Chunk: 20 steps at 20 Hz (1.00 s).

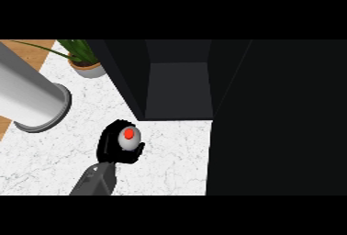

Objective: Pick up the bottled water, place it into the cabinet and close the cabinet

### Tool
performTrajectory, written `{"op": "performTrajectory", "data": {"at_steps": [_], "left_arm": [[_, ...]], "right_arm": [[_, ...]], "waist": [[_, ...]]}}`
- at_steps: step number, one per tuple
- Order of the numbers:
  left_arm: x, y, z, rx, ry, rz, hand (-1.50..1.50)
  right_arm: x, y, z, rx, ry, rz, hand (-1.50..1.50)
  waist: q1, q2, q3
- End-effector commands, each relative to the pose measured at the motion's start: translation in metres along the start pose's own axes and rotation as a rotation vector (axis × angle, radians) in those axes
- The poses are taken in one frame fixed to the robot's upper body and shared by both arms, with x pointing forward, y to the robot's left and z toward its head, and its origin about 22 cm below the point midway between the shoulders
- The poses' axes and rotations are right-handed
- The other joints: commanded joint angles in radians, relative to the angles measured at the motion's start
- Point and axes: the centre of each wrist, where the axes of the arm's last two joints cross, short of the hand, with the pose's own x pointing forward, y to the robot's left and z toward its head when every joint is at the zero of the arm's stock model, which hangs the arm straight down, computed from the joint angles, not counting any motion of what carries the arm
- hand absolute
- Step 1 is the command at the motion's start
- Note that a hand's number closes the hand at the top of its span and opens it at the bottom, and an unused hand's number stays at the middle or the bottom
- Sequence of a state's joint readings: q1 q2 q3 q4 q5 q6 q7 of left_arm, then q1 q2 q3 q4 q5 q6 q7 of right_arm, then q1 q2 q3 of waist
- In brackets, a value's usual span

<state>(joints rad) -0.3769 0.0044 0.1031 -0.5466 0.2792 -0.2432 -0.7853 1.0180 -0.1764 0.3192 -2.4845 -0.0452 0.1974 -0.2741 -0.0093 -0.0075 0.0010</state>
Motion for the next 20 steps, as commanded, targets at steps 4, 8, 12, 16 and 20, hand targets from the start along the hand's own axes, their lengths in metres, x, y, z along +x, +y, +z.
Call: {"op": "performTrajectory", "data": {"at_steps": [4, 8, 12, 16, 20], "left_arm": [[0.023, -0.058, -0.035, -0.051, 0.012, -0.001, 1.5], [0.043, -0.094, -0.05, -0.065, -0.054, -0.128, 1.5], [0.059, -0.124, -0.071, -0.063, -0.05, -0.165, 1.5], [0.073, -0.146, -0.093, -0.052, -0.045, -0.208, 1.5], [0.099, -0.192, -0.118, -0.052, -0.044, -0.285, 1.5]], "right_arm": [[0.021, 0.004, -0.002, -0.016, -0.007, -0.037, -1.5], [0.01, 0.003, 0.001, -0.018, -0.033, -0.035, -1.5], [0.009, -0.005, -0.001, -0.023, -0.032, -0.037, -1.5], [0.025, -0.012, -0.005, -0.023, -0.046, -0.025, -1.5], [0.005, -0.018, -0.006, -0.011, -0.04, -0.015, -1.5]], "waist": [[-0.005, -0.001, -0.001], [-0.006, -0.003, 0.0], [-0.012, 0.003, 0.0], [-0.014, 0.008, -0.001], [-0.025, 0.011, 0.0]]}}
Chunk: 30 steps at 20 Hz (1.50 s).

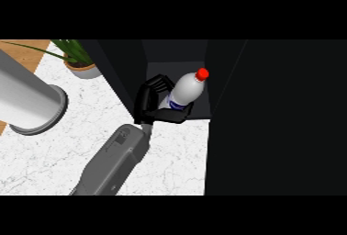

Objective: Pick up the bottled water, place it into the cabinet and close the cabinet

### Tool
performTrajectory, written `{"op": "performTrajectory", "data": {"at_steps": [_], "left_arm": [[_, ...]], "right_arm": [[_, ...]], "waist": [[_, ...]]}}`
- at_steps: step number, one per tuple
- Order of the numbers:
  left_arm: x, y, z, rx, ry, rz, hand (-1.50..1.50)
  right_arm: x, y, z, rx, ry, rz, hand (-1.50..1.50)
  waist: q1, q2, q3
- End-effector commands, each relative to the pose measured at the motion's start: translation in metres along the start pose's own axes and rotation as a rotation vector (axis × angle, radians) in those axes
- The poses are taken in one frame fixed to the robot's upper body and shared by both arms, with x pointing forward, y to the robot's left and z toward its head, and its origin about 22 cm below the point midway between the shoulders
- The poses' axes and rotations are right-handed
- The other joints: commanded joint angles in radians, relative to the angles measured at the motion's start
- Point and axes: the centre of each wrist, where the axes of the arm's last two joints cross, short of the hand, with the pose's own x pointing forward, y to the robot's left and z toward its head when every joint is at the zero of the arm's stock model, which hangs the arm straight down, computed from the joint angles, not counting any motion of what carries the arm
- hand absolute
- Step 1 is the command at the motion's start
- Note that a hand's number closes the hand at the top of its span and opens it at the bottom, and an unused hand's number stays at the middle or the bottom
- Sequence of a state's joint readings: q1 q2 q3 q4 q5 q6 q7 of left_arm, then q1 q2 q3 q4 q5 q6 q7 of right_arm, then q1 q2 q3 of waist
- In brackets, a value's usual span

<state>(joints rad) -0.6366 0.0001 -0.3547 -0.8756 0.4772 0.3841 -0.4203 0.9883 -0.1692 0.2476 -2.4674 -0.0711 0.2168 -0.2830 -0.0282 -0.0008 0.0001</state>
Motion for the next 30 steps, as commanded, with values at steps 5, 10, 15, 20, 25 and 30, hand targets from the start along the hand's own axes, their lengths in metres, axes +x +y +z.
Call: {"op": "performTrajectory", "data": {"at_steps": [5, 10, 15, 20, 25, 30], "left_arm": [[0.027, -0.028, -0.044, 0.102, 0.029, -0.102, 1.5], [0.009, -0.008, -0.054, 0.109, 0.061, -0.154, 1.5], [0.023, 0.007, -0.078, 0.15, 0.057, -0.367, 1.5], [0.004, 0.018, -0.069, 0.294, 0.106, -0.373, 1.5], [0.009, 0.031, -0.075, 0.321, 0.076, -0.361, 1.5], [0.02, 0.048, -0.085, 0.323, 0.005, -0.505, -1.5]], "right_arm": [[0.019, -0.008, -0.008, 0.008, -0.039, -0.04, -1.5], [0.011, -0.012, -0.003, 0.013, -0.051, -0.039, -1.5], [0.006, -0.008, -0.002, 0.03, -0.045, -0.042, -1.5], [0.018, -0.008, -0.007, 0.027, -0.063, -0.045, -1.5], [0.014, -0.007, -0.004, 0.044, -0.085, -0.059, -1.5], [0.005, -0.009, -0.008, 0.057, -0.088, -0.058, -1.5]], "waist": [[-0.022, 0.012, 0.0], [-0.033, 0.016, 0.0], [-0.045, 0.021, 0.0], [-0.042, 0.029, -0.002], [-0.068, 0.032, -0.002], [-0.075, 0.043, -0.002]]}}
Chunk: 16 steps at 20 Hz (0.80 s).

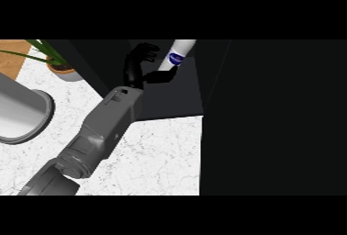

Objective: Pick up the bottled water, place it into the cabinet and close the cabinet

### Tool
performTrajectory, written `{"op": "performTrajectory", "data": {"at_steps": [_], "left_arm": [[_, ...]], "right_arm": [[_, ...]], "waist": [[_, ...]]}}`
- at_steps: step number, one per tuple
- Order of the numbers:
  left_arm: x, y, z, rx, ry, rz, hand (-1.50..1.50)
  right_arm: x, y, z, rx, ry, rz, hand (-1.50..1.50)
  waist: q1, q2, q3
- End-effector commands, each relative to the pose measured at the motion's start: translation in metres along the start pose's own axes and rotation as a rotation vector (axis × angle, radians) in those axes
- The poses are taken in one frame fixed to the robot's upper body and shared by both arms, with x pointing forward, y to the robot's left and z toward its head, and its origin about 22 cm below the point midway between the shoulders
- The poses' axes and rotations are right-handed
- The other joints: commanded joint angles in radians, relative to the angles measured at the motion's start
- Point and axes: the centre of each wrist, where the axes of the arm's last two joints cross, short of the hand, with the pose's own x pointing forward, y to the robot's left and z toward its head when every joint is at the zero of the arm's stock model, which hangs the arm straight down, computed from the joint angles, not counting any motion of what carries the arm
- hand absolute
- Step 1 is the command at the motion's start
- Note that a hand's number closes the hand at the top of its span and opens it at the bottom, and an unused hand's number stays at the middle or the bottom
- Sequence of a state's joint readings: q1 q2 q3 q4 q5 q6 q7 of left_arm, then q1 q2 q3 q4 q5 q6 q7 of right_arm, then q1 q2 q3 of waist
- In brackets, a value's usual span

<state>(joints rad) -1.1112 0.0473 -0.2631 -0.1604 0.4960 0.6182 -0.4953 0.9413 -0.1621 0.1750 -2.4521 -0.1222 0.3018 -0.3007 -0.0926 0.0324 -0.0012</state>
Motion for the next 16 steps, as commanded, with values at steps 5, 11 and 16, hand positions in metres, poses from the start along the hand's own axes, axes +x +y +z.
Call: {"op": "performTrajectory", "data": {"at_steps": [5, 11, 16], "left_arm": [[0.024, 0.013, -0.024, 0.066, -0.086, -0.105, -1.5], [0.016, -0.009, -0.006, -0.026, -0.108, -0.064, -1.5], [0.051, -0.015, -0.018, -0.087, -0.205, 0.155, -1.5]], "right_arm": [[0.016, 0.0, 0.001, 0.025, -0.019, -0.043, -1.5], [0.007, -0.004, -0.002, 0.044, -0.022, -0.051, -1.5], [0.01, -0.002, 0.005, 0.054, -0.011, -0.068, -1.5]], "waist": [[-0.023, 0.004, 0.0], [-0.012, 0.008, 0.0], [-0.002, -0.004, -0.001]]}}
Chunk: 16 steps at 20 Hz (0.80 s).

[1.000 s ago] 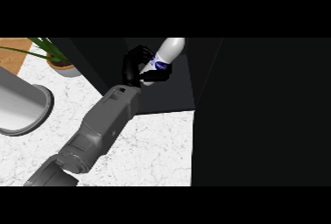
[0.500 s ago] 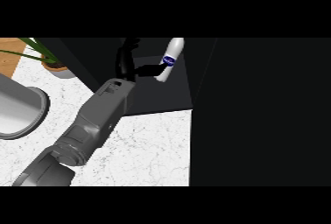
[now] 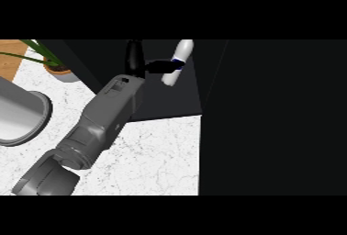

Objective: Pick up the bottled water, place it into the cabinet and close the cabinet

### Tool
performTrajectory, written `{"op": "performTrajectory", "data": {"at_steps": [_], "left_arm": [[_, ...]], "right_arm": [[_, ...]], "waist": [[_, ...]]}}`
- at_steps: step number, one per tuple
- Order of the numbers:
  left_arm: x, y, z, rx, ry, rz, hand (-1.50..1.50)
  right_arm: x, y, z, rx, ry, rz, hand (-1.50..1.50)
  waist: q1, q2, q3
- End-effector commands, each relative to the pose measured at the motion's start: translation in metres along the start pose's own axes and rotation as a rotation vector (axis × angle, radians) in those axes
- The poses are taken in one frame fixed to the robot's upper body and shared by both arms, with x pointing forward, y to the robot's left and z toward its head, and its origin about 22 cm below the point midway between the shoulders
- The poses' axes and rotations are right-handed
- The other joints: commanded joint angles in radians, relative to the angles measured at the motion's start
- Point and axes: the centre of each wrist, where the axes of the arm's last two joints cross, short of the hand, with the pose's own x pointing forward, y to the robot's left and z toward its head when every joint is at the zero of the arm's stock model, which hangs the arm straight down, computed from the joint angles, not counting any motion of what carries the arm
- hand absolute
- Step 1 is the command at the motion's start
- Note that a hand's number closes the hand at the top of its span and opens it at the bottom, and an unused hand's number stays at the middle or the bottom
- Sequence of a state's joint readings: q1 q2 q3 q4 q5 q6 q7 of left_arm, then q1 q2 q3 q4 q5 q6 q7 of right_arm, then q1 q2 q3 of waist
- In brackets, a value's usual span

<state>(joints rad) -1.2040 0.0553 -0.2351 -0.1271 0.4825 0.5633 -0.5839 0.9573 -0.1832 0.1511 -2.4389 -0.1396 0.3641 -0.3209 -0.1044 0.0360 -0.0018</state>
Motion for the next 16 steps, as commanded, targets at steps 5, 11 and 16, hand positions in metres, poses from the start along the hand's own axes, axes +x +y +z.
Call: {"op": "performTrajectory", "data": {"at_steps": [5, 11, 16], "left_arm": [[0.014, -0.016, 0.002, -0.116, -0.113, 0.231, -1.5], [0.027, -0.026, 0.001, -0.131, -0.099, 0.264, -1.5], [0.004, -0.027, 0.026, -0.162, -0.079, 0.31, -1.5]], "right_arm": [[0.014, 0.007, -0.005, -0.021, -0.022, -0.045, -1.5], [0.024, 0.005, 0.0, -0.018, -0.012, -0.048, -1.5], [0.014, 0.012, -0.007, -0.044, 0.011, -0.059, -1.5]], "waist": [[0.047, -0.015, 0.0], [0.065, -0.029, 0.001], [0.079, -0.04, 0.002]]}}
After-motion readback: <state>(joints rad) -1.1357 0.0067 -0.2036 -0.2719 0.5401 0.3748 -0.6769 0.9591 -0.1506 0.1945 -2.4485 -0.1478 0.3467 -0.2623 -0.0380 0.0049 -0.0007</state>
